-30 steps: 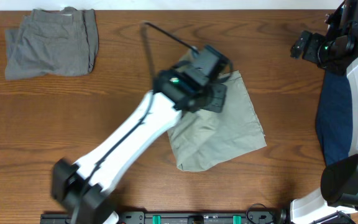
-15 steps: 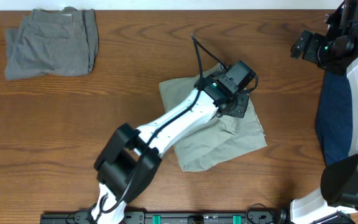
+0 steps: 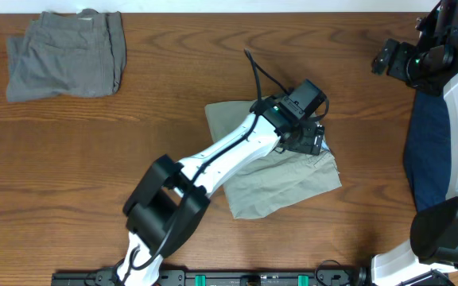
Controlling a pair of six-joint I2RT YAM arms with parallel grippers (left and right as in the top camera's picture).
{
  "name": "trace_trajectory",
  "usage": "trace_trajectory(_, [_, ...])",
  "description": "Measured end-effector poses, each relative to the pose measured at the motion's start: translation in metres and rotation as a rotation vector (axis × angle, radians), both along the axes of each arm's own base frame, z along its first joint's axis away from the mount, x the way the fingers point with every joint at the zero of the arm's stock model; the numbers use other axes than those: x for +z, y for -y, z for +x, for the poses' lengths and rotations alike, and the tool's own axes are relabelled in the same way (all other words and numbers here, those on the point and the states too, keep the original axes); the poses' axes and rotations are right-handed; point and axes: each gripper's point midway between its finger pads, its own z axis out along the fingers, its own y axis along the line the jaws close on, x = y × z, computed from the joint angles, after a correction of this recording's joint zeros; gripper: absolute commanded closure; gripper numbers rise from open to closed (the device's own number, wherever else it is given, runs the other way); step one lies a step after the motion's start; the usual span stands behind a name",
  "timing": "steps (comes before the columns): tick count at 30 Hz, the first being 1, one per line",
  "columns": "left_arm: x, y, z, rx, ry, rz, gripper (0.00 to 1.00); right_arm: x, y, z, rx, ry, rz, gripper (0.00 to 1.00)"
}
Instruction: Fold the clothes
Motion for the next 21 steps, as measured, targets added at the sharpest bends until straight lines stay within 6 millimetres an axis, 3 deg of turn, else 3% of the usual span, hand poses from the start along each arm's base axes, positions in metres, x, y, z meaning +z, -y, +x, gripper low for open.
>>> trace_trajectory(5, [0.042, -0.028, -0.013, 0.021, -0.018, 0.006, 0.14, 0.0, 0.0, 0.0, 0.0, 0.0, 0.0, 0.01])
trace_trajectory(7, [0.059, -0.05, -0.013, 0.055, -0.023, 0.015, 0.13, 0.0, 0.0, 0.0, 0.0, 0.0, 0.0, 0.01])
trace_trajectory(8, [0.066, -0.063, -0.012, 0.078, -0.029, 0.023, 0.1, 0.0, 0.0, 0.0, 0.0, 0.0, 0.0, 0.01])
trace_trajectory(9, [0.069, -0.077, -0.01, 0.102, -0.04, 0.039, 0.01, 0.0, 0.0, 0.0, 0.0, 0.001, 0.0, 0.01])
trace_trajectory(10, [0.07, -0.095, -0.009, 0.133, -0.066, 0.067, 0.02, 0.0, 0.0, 0.0, 0.0, 0.0, 0.0, 0.01])
trace_trajectory(13, [0.061, -0.147, -0.006, 0.219, -0.157, 0.157, 0.02, 0.0, 0.0, 0.0, 0.0, 0.0, 0.0, 0.01])
trace_trajectory(17, [0.04, -0.192, -0.002, 0.306, -0.246, 0.209, 0.02, 0.0, 0.0, 0.0, 0.0, 0.0, 0.0, 0.01])
trace_trajectory(21, [0.006, -0.199, -0.004, 0.309, -0.299, 0.151, 0.02, 0.0, 0.0, 0.0, 0.0, 0.0, 0.0, 0.01])
